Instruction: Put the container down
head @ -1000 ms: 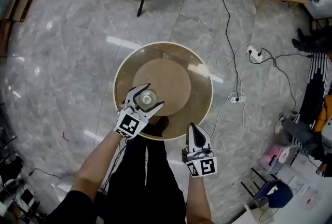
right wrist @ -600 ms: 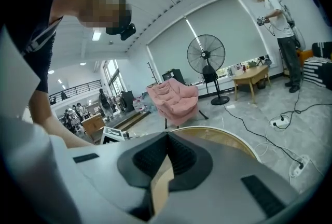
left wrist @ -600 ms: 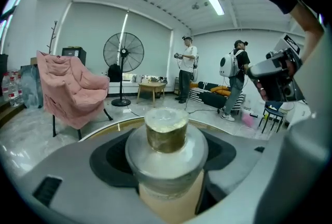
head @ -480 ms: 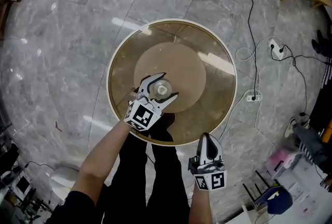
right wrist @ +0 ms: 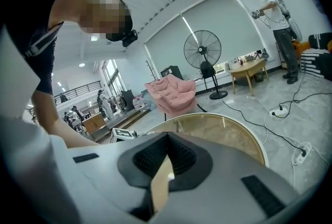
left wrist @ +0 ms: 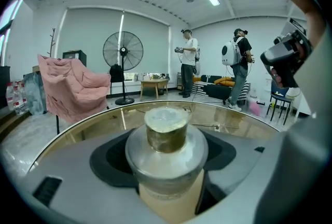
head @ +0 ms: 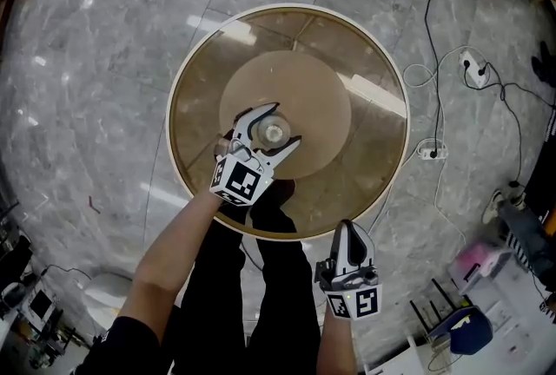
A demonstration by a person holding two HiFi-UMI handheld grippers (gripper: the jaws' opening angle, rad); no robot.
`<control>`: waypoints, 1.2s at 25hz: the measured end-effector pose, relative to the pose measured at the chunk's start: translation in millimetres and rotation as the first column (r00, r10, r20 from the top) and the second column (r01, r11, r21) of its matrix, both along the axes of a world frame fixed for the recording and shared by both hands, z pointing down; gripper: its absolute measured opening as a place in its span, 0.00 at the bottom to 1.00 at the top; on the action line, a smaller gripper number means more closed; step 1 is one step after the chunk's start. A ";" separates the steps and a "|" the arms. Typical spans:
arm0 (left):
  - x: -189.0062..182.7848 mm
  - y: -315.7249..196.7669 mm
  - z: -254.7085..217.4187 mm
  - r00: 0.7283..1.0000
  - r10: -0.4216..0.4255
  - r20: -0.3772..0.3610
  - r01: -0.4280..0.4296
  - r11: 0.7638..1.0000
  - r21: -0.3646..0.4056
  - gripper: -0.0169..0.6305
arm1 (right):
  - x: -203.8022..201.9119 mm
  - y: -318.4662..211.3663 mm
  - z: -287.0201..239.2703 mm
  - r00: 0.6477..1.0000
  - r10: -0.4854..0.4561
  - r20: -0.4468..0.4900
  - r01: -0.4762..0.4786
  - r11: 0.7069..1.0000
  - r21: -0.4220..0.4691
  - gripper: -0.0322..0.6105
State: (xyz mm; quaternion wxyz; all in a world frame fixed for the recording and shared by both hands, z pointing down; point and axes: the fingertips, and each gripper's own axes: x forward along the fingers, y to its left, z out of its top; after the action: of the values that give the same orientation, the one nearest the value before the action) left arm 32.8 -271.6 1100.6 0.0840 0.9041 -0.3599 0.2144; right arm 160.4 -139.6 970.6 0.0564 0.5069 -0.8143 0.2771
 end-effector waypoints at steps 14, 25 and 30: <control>-2.5 9.2 -20.6 0.998 0.024 -0.054 -0.021 0.998 0.064 0.58 | 3.2 -9.9 -10.0 1.000 -0.015 0.012 0.015 1.000 -0.010 0.09; -60.4 55.6 -178.9 0.996 -0.062 -0.068 0.060 0.998 -0.030 0.58 | -12.6 -37.6 -126.1 0.993 -0.105 -0.046 0.103 0.994 -0.041 0.09; -100.3 54.6 -324.3 0.985 -0.157 -0.078 0.152 0.986 -0.067 0.58 | -24.8 -56.6 -221.5 0.978 -0.189 -0.084 0.188 0.982 -0.026 0.09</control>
State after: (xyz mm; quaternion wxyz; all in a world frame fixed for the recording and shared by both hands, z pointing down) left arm -67.5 -217.0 776.3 0.1427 0.8786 -0.4185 0.1803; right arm 135.6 -196.2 749.1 0.1219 0.4384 -0.8530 0.2556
